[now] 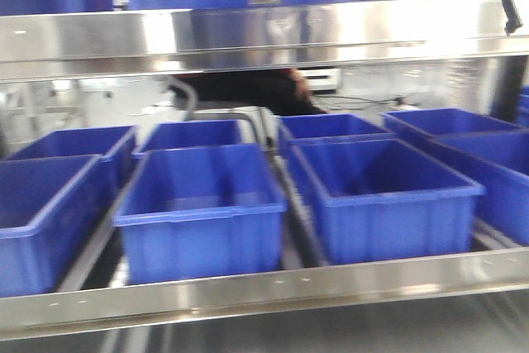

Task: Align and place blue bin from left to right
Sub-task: 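Hold the bin with both grippers while the base turns away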

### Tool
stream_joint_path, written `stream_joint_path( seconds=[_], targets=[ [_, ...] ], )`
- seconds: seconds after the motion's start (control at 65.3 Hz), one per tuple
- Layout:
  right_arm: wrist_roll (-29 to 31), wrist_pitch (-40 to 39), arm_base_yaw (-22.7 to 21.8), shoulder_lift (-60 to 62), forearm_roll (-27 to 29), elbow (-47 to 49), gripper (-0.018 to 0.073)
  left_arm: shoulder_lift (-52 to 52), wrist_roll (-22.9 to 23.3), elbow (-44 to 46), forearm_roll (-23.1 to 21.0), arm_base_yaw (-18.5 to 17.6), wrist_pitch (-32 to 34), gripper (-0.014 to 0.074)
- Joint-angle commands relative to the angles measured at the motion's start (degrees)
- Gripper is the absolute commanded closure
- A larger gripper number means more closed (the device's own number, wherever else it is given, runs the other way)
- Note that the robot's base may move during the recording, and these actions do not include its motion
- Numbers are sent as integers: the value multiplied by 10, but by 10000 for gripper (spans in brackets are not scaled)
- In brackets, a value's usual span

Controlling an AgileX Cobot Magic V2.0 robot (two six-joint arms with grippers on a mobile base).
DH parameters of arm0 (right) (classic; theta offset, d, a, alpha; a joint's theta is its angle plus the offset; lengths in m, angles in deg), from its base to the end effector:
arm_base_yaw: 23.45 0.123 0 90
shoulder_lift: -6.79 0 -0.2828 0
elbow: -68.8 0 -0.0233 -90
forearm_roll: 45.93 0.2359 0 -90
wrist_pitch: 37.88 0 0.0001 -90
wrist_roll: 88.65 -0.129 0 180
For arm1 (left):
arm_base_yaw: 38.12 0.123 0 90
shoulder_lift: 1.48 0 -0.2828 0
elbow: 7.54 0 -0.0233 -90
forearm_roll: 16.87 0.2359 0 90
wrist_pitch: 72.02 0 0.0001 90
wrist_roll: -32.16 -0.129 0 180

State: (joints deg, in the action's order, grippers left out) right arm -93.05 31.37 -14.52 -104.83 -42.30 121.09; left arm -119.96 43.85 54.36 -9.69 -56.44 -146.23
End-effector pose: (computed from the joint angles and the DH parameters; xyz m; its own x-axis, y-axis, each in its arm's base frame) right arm 0.3899 0.0690 0.4460 -0.6324 0.0008 -0.7746 -0.1387 0.9837 0.1142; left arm 0.3998 -0.1160 0.4374 -0.6479 0.0378 -0.7608 0.1177 0.9917 -0.0509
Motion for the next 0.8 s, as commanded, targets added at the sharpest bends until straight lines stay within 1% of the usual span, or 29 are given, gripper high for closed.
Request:
stream_joint_path(
  seconds=[0.0, 0.781],
  targets=[
    [-7, -55, -3, 10, -5, 11, 627, 16, -6, 10, -15, -7, 42, 708],
    [-7, -55, -3, 10, -5, 11, 627, 16, -6, 10, -15, -7, 42, 708]
  ],
)
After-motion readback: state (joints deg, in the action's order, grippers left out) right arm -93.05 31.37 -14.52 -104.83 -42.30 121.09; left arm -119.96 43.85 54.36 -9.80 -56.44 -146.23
